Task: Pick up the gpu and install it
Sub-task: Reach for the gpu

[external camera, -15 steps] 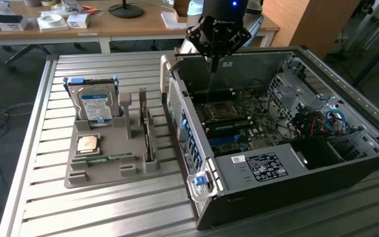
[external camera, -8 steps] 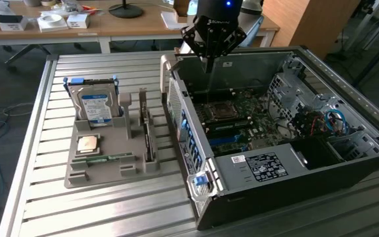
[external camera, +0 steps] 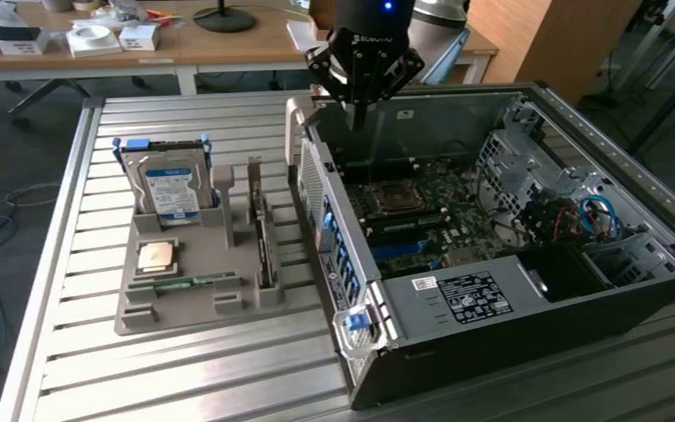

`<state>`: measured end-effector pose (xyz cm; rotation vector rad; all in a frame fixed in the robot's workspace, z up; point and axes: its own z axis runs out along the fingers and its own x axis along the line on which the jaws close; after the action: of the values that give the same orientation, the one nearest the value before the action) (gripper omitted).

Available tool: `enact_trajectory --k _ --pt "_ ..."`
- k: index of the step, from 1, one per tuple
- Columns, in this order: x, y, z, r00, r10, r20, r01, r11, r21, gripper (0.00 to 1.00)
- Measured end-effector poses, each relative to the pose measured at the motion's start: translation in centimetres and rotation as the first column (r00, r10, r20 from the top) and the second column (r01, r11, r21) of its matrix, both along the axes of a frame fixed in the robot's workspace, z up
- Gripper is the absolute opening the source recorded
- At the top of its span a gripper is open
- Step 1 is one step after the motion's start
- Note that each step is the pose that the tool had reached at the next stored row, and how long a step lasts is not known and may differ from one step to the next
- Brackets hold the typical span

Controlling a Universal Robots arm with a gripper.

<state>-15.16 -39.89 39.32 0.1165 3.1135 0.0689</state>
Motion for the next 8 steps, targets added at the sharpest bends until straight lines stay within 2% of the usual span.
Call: enact_trajectory --k 8 --pt "-1.8 0.00 0.00 1.0000 0.000 0.0000 0.000 1.0000 -0.0001 0.11"
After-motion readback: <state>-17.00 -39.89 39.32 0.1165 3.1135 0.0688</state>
